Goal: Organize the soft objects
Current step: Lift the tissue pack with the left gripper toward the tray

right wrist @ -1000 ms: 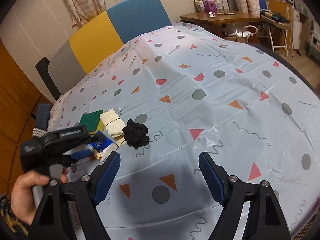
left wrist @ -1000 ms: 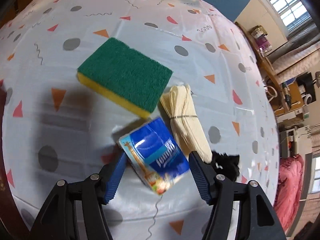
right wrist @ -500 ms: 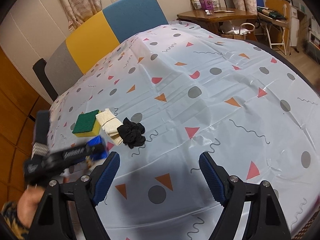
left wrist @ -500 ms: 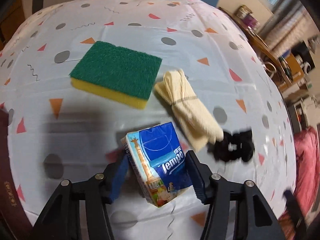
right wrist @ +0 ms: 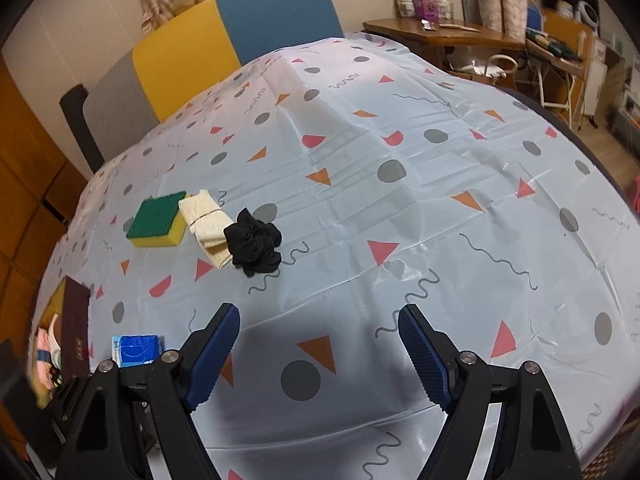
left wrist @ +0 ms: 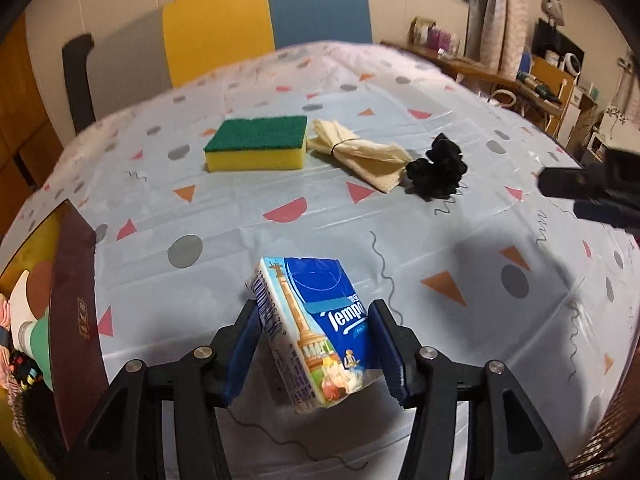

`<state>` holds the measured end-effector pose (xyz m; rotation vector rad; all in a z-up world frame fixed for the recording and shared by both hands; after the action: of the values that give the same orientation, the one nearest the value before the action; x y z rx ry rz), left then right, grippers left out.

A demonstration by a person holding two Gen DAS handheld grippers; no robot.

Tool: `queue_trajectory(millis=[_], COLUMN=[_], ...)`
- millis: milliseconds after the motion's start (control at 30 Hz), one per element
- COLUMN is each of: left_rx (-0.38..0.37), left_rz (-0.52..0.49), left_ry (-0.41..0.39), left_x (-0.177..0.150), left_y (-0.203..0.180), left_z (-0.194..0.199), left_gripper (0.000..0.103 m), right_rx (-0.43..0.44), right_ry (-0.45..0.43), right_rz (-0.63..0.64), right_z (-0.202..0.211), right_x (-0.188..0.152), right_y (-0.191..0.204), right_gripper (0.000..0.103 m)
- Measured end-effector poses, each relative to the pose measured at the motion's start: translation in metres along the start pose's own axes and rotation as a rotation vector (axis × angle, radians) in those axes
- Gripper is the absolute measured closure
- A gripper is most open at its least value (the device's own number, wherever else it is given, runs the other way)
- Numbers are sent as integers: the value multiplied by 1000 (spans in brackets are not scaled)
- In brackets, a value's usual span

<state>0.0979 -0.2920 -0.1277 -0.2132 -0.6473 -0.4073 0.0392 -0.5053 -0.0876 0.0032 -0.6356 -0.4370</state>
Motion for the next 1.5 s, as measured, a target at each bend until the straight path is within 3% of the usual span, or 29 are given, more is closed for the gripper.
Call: queue_trajectory(millis=[133,200,267,400,667,733,900,1033,1167,1300,1433,1467,1500], left_rx=[-48,-19,4,-20,-23,-31,-88,-198,-207,-176,-122,-100,-74], left_rz=[57,49,7,100,77,82,48,112,105,7,-169,-192,-211], left_ry=[-11,52,-2,34,-2,1,43,103,99,65,78,88,107], left_x=[-6,-10,-15,-8,-16,-15,-14,-10,-6,6,12,12,10], left_y=[7,8,4,11,10,11,3,11,15,3,-20,-22,-23], left_z=[-5,-16,-11,-10,-14,-19,-17,-11,-6,0,-8,-12,-19], left_gripper=[48,62,62,65,64,62,40,37,30,28,24,29,42], right_rx=[-12,-22,-25,-34,-40,-37,-36,-29,-13,1,9,12,11], right_ry=[-17,-17,-12,6,31,35,38,31,16,-8,-13,-9,-8], right_rz=[38,54,62,64,61,57,49,37,31,29,2,-2,-4], right_z=[1,-1,-3,-8,-15,-16,-16,-14,-9,-2,0,-1,-1], right_x=[0,0,-1,-2,-4,-4,-4,-2,0,3,4,3,3], right_y=[6,8,9,9,8,7,6,5,5,6,2,1,1], right_gripper=[21,21,21,21,21,21,21,21,21,21,21,21,21])
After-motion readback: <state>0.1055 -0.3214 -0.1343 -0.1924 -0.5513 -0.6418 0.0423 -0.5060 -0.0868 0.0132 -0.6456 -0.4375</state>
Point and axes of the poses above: each gripper's, at about its wrist camera, not at the fingertips, and z roughly against the way its jaws point, y to its left, x to its top, the point moved 4 cm from there along -z, roughly the way its jaws point, and after that the axes turned 11 degrees about z, right-handed, at the moved point
